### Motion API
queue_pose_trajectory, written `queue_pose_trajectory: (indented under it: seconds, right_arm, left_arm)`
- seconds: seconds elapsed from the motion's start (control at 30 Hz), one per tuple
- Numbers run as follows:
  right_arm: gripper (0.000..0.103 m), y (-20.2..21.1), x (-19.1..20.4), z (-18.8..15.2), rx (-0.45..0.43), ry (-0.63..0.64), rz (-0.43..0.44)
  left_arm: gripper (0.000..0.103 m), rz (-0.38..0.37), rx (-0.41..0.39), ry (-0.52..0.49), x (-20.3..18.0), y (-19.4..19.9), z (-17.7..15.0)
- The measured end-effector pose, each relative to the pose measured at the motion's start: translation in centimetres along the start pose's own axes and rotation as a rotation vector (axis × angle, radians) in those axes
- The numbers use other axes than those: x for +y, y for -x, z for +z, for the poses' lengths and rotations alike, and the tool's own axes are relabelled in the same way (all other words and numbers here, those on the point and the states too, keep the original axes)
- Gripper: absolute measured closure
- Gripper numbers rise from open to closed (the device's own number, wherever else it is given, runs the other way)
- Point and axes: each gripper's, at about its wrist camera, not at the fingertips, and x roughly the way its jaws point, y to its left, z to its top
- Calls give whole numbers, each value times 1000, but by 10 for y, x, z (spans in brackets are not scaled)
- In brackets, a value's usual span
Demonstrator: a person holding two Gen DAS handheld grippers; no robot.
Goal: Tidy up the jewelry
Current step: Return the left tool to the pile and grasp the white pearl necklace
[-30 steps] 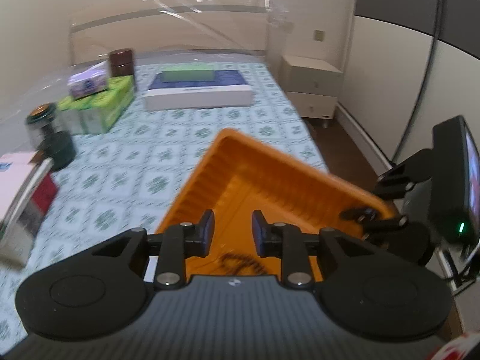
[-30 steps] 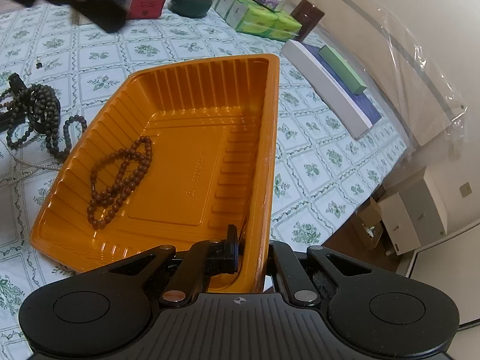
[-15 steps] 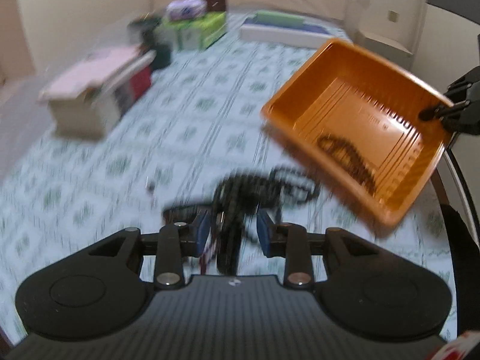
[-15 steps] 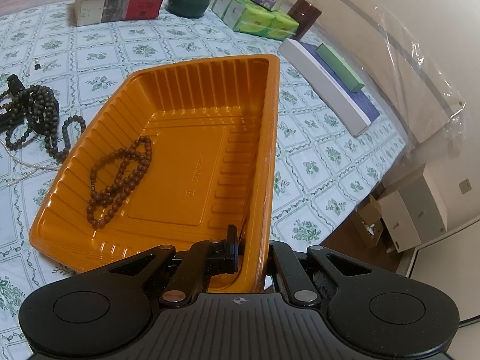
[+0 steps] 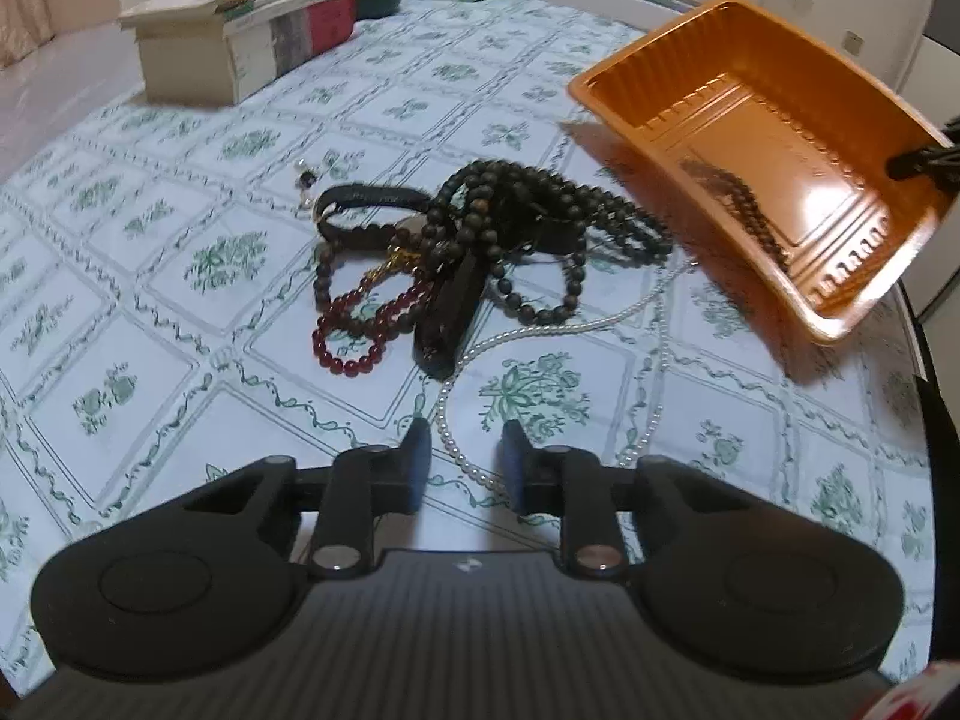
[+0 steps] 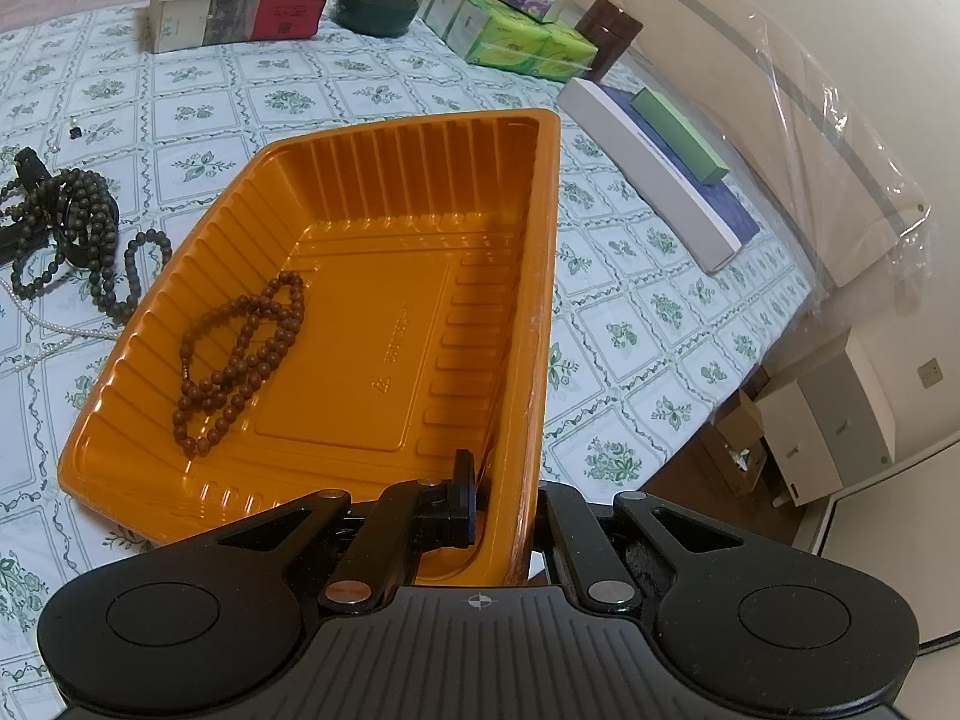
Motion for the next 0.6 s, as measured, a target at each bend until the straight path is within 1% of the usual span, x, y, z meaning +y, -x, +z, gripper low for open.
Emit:
queue_pose_trajectory:
  seconds: [0.1, 0.13, 0.17, 0.27, 0.37, 0.47, 0.6]
  right_arm:
    - [99, 0, 0, 0, 0, -1, 0]
    - [99, 0, 0, 0, 0, -1, 0]
    - [99, 0, 0, 0, 0, -2, 0]
    - [99, -1, -1, 0, 0, -5, 0]
    - [99, -1, -1, 0, -1, -6, -1]
    - [99, -1, -1, 0, -1, -5, -1]
    - [99, -1, -1, -1, -1, -5, -1]
  left_arm:
    - [85, 20, -8, -21, -2, -3, -2]
    - [88, 28, -8, -33, -4, -4, -2]
    - [102, 33, -3, -37, -4, -4, -1]
    - [102, 15, 15, -29, -1, -1, 3]
    - [102, -5, 3, -50, -1, 9, 7]
    - [102, -28, -33, -68, -4, 24, 18]
    - [102, -43, -111, -113, -11, 49, 42]
